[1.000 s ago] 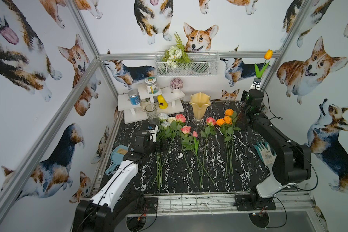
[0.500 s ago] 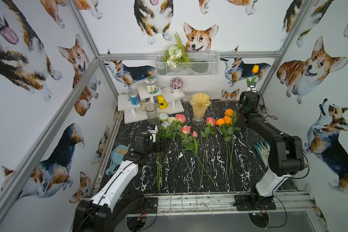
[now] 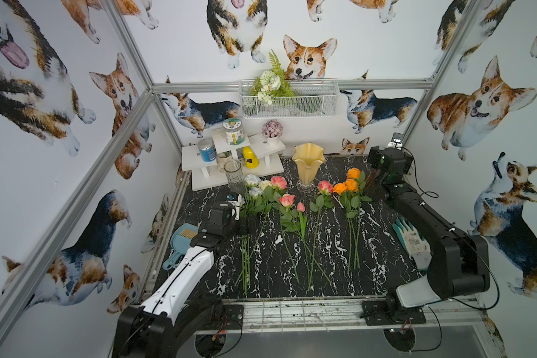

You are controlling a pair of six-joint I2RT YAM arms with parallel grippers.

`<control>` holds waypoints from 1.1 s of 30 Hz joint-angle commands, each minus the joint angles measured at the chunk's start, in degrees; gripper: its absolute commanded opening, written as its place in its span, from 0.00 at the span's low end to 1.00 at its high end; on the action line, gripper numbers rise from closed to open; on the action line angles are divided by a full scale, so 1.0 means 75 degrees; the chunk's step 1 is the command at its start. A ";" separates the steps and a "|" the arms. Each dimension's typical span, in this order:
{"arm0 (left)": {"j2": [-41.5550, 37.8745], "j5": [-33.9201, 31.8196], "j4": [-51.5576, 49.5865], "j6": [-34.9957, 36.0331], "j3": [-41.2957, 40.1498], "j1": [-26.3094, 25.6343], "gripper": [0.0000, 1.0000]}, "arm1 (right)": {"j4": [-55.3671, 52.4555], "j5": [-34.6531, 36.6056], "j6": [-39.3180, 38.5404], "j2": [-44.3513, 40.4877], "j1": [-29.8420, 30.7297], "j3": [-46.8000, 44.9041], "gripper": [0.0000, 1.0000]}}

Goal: Arrange the flowers in different vases according to their variety
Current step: Insert the flower into the vase, then pick up the flower at the center of the board.

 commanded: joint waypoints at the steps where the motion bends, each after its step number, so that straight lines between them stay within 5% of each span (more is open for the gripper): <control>1: 0.0087 -0.0269 -0.0574 -0.0252 0.0122 0.0010 0.98 | -0.1202 -0.0532 0.0807 -0.0397 0.0066 -0.0026 1.00; 10: 0.0233 -0.0444 -0.1586 -0.1233 -0.0033 -0.0028 0.91 | -0.3095 -0.2711 0.1942 -0.1555 0.0245 -0.0442 1.00; 17: 0.1013 -0.0356 -0.2292 -0.1640 0.0380 -0.0107 0.74 | -0.3773 -0.4243 0.2195 -0.1946 0.0509 -0.0797 1.00; 33: 0.2092 -0.1271 -0.2092 -0.2151 0.0259 -0.0177 0.50 | -0.3874 -0.4694 0.2193 -0.2386 0.0633 -0.1398 1.00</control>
